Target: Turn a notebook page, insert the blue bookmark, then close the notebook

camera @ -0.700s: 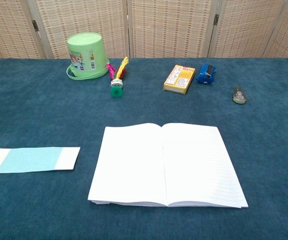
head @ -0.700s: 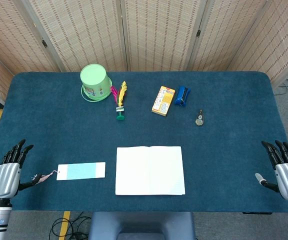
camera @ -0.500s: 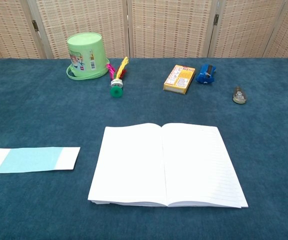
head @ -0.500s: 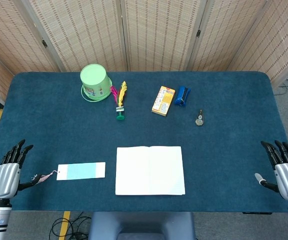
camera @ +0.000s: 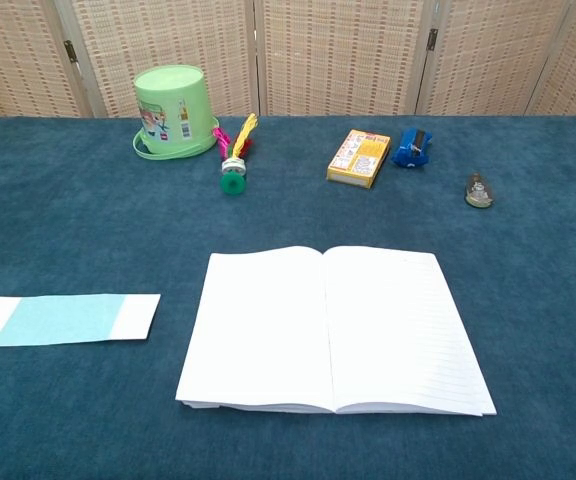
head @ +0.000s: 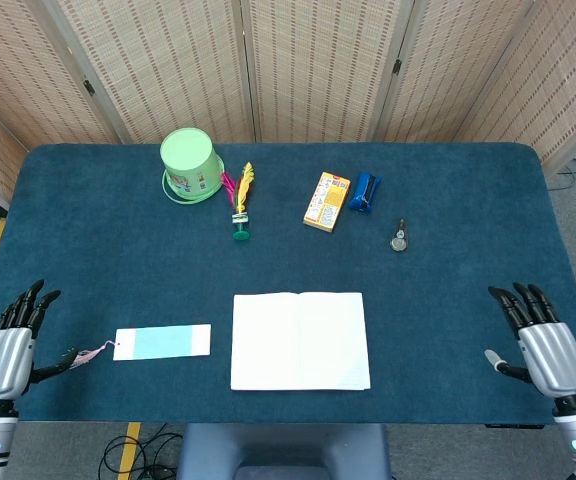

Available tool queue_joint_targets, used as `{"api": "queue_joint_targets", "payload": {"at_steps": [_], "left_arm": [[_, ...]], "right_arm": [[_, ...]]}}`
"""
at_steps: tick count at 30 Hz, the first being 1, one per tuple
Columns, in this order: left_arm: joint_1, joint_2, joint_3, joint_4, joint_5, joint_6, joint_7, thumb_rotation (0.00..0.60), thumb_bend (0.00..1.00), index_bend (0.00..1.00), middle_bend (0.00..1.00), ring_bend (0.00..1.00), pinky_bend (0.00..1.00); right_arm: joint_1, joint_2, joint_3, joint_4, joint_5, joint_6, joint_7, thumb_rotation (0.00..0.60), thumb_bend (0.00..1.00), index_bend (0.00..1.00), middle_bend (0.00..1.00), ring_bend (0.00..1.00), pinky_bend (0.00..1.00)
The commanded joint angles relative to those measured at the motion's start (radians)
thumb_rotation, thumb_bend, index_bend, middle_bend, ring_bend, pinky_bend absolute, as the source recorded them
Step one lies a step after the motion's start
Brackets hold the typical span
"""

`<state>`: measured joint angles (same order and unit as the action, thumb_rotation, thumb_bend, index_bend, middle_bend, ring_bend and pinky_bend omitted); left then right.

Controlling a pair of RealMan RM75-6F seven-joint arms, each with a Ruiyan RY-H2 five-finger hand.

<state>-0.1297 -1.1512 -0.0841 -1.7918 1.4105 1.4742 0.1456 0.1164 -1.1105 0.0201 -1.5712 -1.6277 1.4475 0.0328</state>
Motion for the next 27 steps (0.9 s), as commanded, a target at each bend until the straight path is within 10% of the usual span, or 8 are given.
{"api": "queue_joint_targets", "payload": {"at_steps": [1, 27], "left_arm": [[0.001, 0.002, 0.001, 0.001, 0.003, 0.000, -0.001, 0.600, 0.23, 0.15, 0.04, 0.08, 0.16], [0.015, 0.012, 0.006, 0.006, 0.013, 0.013, -0.017, 0.600, 0.22, 0.15, 0.04, 0.08, 0.16]], "right_arm": [[0.035, -0.024, -0.008, 0.005, -0.027, -0.040, 0.006, 0.600, 0.15, 0.06, 0.16, 0.07, 0.08], [0.350, -0.242, -0.049, 0.013, -0.203, -0.344, 0.010, 0.600, 0.10, 0.06, 0.10, 0.05, 0.08]]}}
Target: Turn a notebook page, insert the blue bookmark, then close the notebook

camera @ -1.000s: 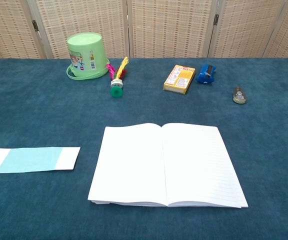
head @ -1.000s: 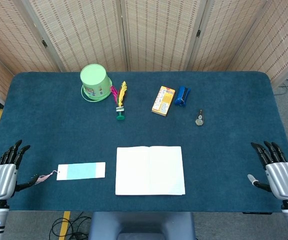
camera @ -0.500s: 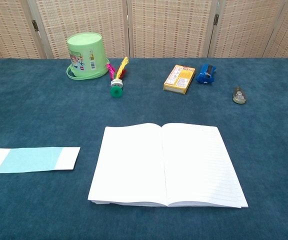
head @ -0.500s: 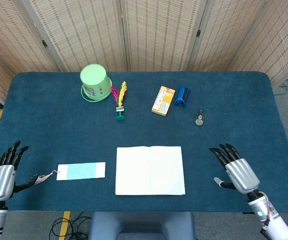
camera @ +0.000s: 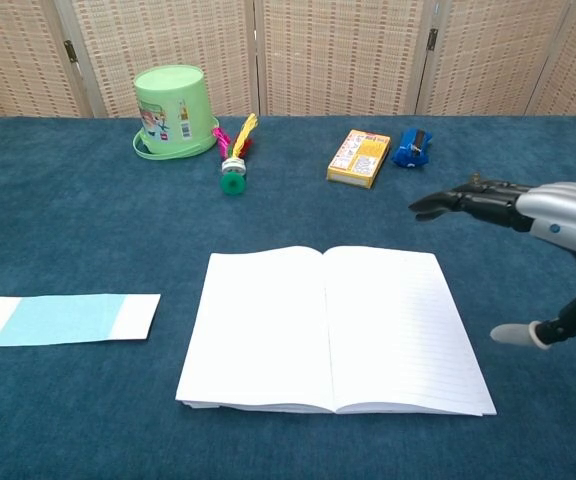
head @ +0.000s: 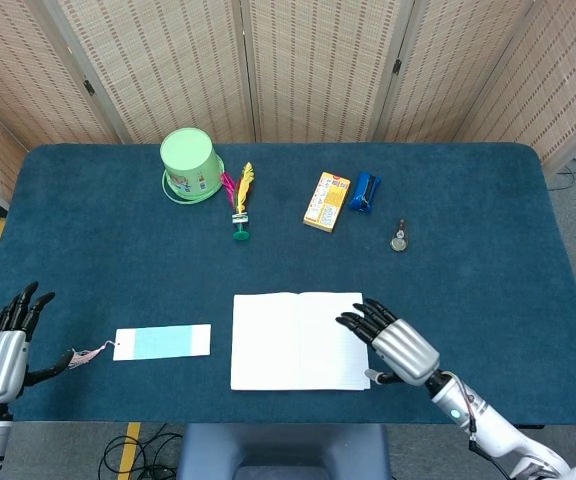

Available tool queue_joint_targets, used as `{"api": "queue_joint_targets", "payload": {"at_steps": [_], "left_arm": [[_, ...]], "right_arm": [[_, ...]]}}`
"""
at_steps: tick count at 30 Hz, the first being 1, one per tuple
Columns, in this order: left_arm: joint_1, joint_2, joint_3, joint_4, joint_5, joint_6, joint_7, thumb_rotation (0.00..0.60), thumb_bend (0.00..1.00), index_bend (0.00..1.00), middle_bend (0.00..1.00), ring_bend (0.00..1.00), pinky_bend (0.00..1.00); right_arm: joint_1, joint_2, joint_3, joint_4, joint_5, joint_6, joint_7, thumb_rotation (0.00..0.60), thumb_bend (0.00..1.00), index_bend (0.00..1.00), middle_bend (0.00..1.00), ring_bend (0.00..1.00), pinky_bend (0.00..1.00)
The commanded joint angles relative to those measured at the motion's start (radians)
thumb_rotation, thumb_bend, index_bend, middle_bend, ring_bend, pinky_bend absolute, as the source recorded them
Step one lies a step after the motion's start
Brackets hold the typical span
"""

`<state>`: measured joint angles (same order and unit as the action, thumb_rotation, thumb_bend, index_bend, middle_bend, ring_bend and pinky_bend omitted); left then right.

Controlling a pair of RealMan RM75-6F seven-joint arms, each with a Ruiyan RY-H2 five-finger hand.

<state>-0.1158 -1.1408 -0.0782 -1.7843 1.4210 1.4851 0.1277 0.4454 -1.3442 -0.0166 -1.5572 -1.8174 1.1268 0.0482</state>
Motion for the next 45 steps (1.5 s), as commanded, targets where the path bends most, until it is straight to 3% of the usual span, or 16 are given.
{"api": "queue_joint_targets", "payload": {"at_steps": [1, 7, 15, 29, 45], "left_arm": [[0.001, 0.002, 0.000, -0.003, 0.003, 0.003, 0.002, 0.600, 0.22, 0.15, 0.04, 0.08, 0.16], [0.006, 0.006, 0.005, -0.013, 0.013, 0.009, 0.006, 0.600, 0.23, 0.15, 0.04, 0.08, 0.16], [0.009, 0.007, 0.008, -0.013, 0.015, 0.009, 0.007, 0.600, 0.23, 0.15, 0.04, 0.08, 0.16], [0.009, -0.001, 0.012, -0.005, 0.015, 0.000, 0.009, 0.600, 0.23, 0.15, 0.04, 0.08, 0.16], [0.009, -0.009, 0.010, 0.012, 0.014, -0.002, -0.006, 0.600, 0.23, 0.15, 0.04, 0.08, 0.16]], "right_arm": [[0.028, -0.011, -0.017, 0.000, -0.013, -0.036, -0.009, 0.600, 0.10, 0.06, 0.10, 0.04, 0.08], [0.062, -0.038, -0.041, 0.027, 0.000, -0.099, -0.038, 0.600, 0.07, 0.06, 0.06, 0.00, 0.05], [0.048, -0.061, -0.029, 0.130, 0.084, -0.092, -0.048, 0.600, 0.01, 0.04, 0.02, 0.00, 0.00], [0.071, -0.152, -0.018, 0.271, 0.149, -0.111, -0.030, 0.600, 0.00, 0.03, 0.00, 0.00, 0.00], [0.111, -0.220, -0.010, 0.318, 0.151, -0.106, -0.017, 0.600, 0.00, 0.03, 0.00, 0.00, 0.00]]}}
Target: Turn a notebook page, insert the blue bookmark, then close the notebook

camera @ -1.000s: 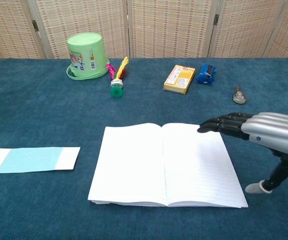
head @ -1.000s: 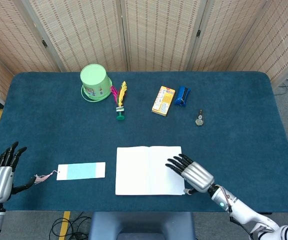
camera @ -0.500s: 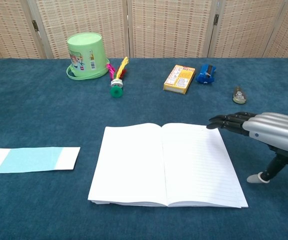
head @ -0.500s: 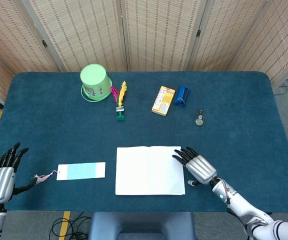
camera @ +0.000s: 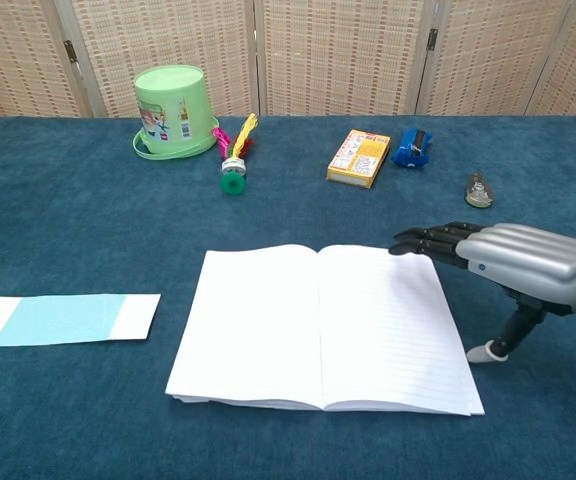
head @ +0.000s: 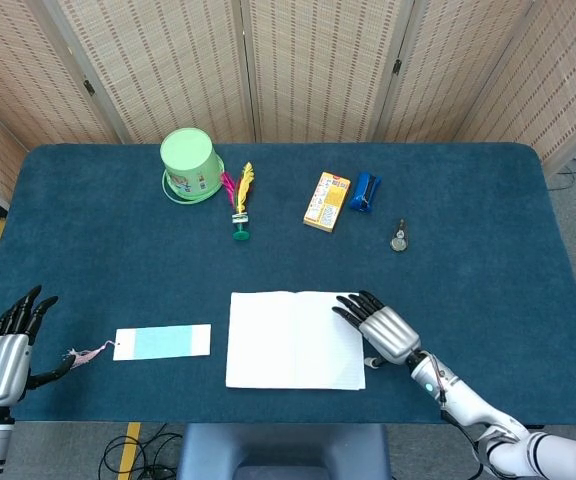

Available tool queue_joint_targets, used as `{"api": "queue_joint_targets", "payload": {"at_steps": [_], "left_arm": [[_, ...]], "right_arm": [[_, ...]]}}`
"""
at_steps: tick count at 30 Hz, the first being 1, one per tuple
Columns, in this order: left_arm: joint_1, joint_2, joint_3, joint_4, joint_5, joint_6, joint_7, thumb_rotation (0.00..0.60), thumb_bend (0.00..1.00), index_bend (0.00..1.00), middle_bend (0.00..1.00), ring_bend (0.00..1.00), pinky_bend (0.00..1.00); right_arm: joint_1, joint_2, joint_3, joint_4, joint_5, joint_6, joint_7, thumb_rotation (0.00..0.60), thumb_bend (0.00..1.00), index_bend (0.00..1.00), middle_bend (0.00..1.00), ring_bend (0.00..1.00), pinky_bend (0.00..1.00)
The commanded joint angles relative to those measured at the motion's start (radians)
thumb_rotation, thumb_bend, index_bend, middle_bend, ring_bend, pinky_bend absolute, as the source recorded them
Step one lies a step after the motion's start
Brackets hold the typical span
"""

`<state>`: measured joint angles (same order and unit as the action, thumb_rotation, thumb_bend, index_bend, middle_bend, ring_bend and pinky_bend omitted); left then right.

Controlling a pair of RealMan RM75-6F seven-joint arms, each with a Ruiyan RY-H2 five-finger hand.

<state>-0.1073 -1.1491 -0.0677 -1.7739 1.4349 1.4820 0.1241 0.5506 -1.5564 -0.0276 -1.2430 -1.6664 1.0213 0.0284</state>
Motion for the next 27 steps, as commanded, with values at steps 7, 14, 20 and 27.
{"api": "queue_joint_targets", "payload": {"at_steps": [7, 14, 20, 27], "left_arm": [[0.005, 0.002, 0.000, 0.009, 0.002, 0.006, -0.015, 0.600, 0.23, 0.15, 0.04, 0.08, 0.16], [0.009, 0.006, -0.001, 0.015, 0.003, 0.010, -0.026, 0.600, 0.23, 0.15, 0.04, 0.08, 0.16], [0.010, 0.008, -0.001, 0.021, 0.003, 0.010, -0.035, 0.600, 0.23, 0.15, 0.04, 0.08, 0.16], [0.014, 0.009, 0.001, 0.025, 0.004, 0.011, -0.043, 0.600, 0.23, 0.15, 0.04, 0.08, 0.16]], "right_arm": [[0.031, -0.042, 0.010, 0.019, -0.005, 0.006, 0.008, 0.600, 0.00, 0.03, 0.00, 0.00, 0.00], [0.057, -0.073, 0.019, 0.027, -0.013, 0.017, 0.007, 0.600, 0.00, 0.03, 0.00, 0.00, 0.00], [0.076, -0.113, 0.021, 0.052, -0.024, 0.031, 0.020, 0.600, 0.00, 0.03, 0.00, 0.00, 0.00], [0.096, -0.169, 0.001, 0.131, -0.064, 0.066, 0.071, 0.600, 0.02, 0.03, 0.01, 0.00, 0.00]]}}
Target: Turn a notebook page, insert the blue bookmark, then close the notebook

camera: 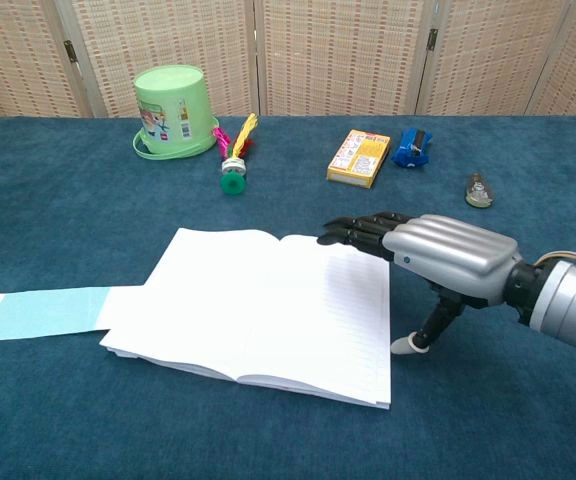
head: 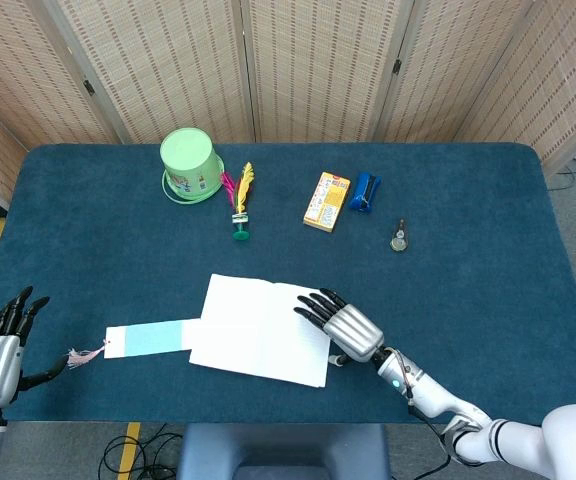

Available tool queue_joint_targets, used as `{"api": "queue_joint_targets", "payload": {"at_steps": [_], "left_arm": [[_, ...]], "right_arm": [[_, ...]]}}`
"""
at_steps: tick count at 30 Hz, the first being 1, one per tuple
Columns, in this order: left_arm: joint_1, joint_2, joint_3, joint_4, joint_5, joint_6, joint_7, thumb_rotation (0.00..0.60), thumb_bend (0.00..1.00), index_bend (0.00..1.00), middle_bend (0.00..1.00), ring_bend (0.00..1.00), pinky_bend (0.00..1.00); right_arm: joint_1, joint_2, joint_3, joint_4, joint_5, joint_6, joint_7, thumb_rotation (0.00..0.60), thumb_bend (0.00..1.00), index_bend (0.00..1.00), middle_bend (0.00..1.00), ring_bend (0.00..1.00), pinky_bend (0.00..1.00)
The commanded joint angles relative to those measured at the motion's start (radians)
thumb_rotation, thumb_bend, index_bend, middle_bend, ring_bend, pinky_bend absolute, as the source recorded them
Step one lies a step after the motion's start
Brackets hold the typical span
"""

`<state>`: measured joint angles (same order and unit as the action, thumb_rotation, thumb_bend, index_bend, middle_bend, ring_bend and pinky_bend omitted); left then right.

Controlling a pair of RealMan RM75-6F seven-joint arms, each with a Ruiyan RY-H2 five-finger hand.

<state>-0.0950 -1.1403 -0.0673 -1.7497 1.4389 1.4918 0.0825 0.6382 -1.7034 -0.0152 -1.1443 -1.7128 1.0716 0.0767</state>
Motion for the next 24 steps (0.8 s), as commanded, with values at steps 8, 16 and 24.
{"api": "queue_joint_targets", "payload": {"at_steps": [8, 16, 24], "left_arm": [[0.004, 0.001, 0.001, 0.005, 0.003, 0.003, -0.007, 0.600, 0.22, 0.15, 0.04, 0.08, 0.16], [0.005, 0.004, -0.001, 0.006, 0.003, 0.005, -0.013, 0.600, 0.22, 0.15, 0.04, 0.08, 0.16], [0.009, 0.009, 0.001, 0.012, 0.001, 0.004, -0.023, 0.600, 0.23, 0.15, 0.04, 0.08, 0.16]], "right_arm": [[0.016, -0.081, -0.034, 0.139, -0.067, 0.099, 0.104, 0.600, 0.16, 0.13, 0.10, 0.00, 0.00], [0.050, -0.143, -0.031, 0.229, -0.090, 0.134, 0.146, 0.600, 0.22, 0.21, 0.16, 0.01, 0.00], [0.075, -0.183, -0.043, 0.273, -0.100, 0.138, 0.167, 0.600, 0.29, 0.34, 0.22, 0.05, 0.01]]}}
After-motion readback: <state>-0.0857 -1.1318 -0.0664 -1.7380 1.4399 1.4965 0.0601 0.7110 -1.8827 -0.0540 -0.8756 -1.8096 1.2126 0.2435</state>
